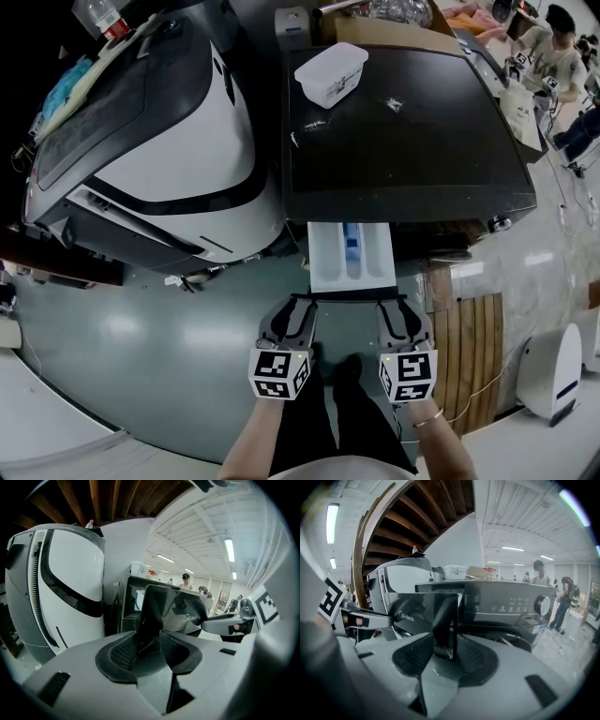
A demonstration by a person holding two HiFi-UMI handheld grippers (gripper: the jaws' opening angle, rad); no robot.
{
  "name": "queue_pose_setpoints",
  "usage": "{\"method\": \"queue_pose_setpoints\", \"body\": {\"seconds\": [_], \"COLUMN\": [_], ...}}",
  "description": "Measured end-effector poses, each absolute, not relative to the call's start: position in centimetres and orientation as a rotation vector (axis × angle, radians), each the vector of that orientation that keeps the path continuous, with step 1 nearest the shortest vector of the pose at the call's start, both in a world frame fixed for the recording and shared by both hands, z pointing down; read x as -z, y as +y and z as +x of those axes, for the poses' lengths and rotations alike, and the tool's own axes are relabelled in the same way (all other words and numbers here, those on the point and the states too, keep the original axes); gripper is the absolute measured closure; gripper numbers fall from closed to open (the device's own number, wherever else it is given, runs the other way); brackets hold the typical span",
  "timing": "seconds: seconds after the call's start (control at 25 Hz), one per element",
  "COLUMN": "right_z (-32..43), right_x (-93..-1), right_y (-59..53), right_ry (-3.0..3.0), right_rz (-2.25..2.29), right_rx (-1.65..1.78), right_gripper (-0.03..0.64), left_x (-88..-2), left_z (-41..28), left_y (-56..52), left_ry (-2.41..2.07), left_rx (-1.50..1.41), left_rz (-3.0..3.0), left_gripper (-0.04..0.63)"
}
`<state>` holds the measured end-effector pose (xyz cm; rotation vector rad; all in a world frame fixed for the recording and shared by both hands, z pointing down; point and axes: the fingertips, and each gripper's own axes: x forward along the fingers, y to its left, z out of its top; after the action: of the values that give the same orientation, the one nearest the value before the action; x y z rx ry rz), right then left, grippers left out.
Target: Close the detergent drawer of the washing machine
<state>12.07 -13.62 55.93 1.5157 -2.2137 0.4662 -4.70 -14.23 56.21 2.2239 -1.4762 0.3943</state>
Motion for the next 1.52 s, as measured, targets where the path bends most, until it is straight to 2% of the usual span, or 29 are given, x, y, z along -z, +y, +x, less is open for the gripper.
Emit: {"method": "queue_pose_setpoints", "body": {"seconds": [1.52], "right_z": [11.7], "right_x": [-55.6], "right_y": [-19.3], "right_ry": [-2.21], "right_rz": [1.523], "right_rx": [-0.467], "right_gripper": [0.46], "left_x": [-55.9], "left_z": [-5.0], "left_y": [-19.9], "left_ry": [-1.496], "left_rx": [-0.376], "left_rz": [2.22], "left_gripper": [0.463]}}
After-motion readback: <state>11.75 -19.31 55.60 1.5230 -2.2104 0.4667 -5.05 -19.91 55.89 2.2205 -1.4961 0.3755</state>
